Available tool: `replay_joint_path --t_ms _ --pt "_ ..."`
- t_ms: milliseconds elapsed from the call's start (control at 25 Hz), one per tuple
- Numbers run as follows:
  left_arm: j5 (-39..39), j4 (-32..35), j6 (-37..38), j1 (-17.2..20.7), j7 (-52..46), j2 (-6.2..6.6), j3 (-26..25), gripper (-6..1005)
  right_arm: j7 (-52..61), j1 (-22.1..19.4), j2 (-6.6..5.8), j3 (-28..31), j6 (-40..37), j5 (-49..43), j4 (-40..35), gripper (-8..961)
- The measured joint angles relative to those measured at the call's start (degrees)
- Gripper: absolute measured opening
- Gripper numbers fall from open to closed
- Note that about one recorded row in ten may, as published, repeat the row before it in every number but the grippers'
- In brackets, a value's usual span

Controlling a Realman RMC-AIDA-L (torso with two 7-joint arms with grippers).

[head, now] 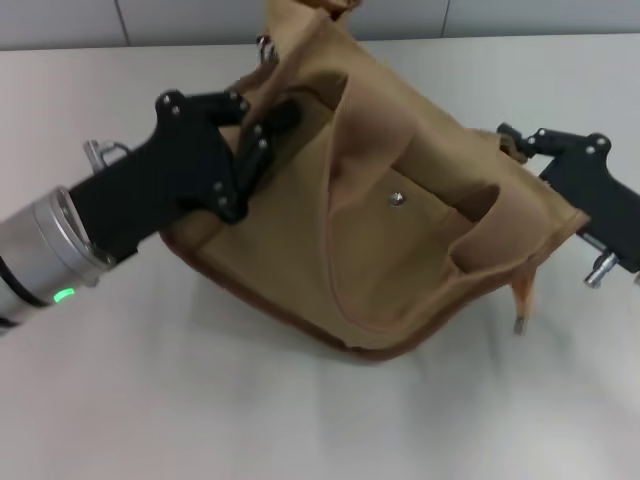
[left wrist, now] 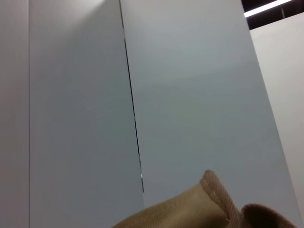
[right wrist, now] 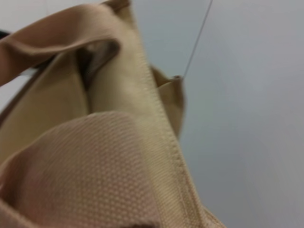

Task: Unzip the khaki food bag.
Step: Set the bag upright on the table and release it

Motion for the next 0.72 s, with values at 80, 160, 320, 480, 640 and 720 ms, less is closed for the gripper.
replay_joint_path --t_ms 80,160,320,480,640,720 --pt "0.0 -3.0 -0.7 0.2 2.4 -0.01 0.0 184 -0.1 0.1 -0.01 0.1 0.2 1.5 -0.2 178" --pt "0.3 -5.2 -1.6 0.5 4.0 -0.02 0.0 185 0.0 0.1 -0.07 0.1 0.4 3.3 -0.7 131" --pt "1.3 -7.1 -4.2 1.9 4.5 -0.03 0.5 188 0.3 1.3 -0.17 0.1 0.5 6.4 -2.1 128" --pt "3.1 -6.9 -5.8 3.6 4.6 -0.01 1.7 191 1.9 4.0 -0.32 -0.3 2.2 7.7 -3.5 142" --pt "3.6 -6.6 -7.3 5.5 4.7 0.07 2.2 193 2.4 4.5 -0.24 -1.2 2.2 7.5 -4.2 163" --pt "3.7 -6.6 -7.5 5.7 4.7 0.06 2.3 195 2.0 4.2 -0.17 -1.0 2.1 7.5 -4.1 173"
